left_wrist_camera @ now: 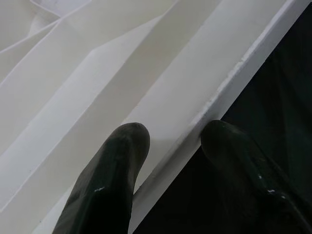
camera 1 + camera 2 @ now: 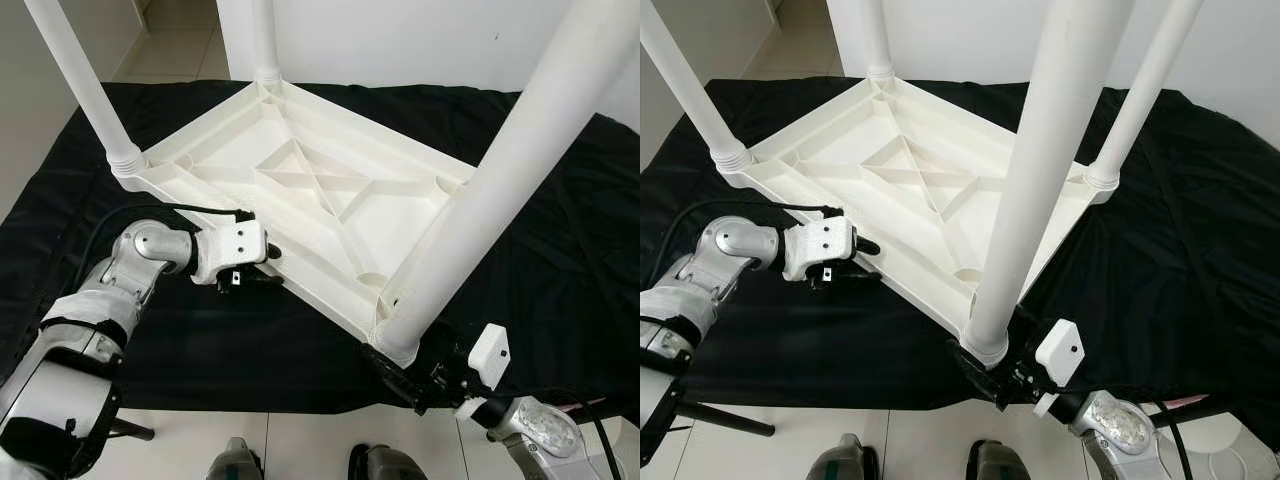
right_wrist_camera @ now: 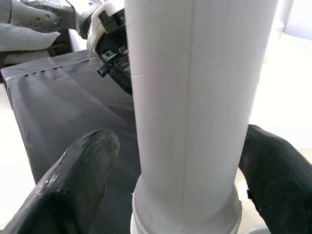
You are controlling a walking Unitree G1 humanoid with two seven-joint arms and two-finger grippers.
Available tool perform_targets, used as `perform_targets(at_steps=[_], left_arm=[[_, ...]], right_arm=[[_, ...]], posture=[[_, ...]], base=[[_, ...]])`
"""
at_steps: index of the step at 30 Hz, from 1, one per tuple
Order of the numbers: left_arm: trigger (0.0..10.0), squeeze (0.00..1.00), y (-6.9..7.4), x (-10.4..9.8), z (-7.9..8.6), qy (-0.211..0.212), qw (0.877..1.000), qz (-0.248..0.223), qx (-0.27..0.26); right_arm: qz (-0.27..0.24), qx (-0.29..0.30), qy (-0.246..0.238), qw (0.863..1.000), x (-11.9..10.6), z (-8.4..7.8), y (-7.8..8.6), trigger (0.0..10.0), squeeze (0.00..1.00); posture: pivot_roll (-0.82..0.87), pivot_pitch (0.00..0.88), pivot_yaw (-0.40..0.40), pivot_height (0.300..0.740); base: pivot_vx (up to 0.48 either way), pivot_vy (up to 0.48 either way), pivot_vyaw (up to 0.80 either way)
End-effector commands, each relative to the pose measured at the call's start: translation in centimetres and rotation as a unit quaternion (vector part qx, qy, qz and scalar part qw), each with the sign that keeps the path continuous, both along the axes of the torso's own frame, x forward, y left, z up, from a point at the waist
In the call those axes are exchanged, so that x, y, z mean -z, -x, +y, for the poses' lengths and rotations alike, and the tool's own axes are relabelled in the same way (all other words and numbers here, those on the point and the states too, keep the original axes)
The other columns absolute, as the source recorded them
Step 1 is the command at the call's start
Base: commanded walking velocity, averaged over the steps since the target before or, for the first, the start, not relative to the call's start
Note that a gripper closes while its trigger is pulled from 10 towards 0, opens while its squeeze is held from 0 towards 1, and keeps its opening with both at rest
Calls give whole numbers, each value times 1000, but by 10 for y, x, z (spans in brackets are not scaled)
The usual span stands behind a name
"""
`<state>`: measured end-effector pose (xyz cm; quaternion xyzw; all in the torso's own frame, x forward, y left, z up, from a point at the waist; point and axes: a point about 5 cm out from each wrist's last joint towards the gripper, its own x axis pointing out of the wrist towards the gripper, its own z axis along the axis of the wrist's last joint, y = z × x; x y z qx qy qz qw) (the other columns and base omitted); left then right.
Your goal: Building children table
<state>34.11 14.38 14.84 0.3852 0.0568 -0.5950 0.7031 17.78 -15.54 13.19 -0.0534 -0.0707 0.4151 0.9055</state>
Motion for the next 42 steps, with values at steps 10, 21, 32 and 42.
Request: perform_targets(at_steps=[10,21,32,42], left_arm=[[10000,0,-1,16,-8,-44,998,35,29],[0,0,1,27,3,-57,996,68,26],[0,0,1,26,14,-57,995,84,14],[0,0,7,32,38,-38,994,102,-25]], right_arm=[[12,9,-26,1000,-7,-6,-2,10000,0],[6,24,-46,999,-10,-6,-10,10000,0],[3,37,-57,998,-13,-7,-16,10000,0],[-10,79,-62,995,-16,-9,-27,10000,0]], posture=[[-24,145,51,740],[-12,140,54,740],[-6,144,60,740],[11,170,51,740]], base=[[0,0,0],[0,0,0],[0,0,0],[0,0,0]])
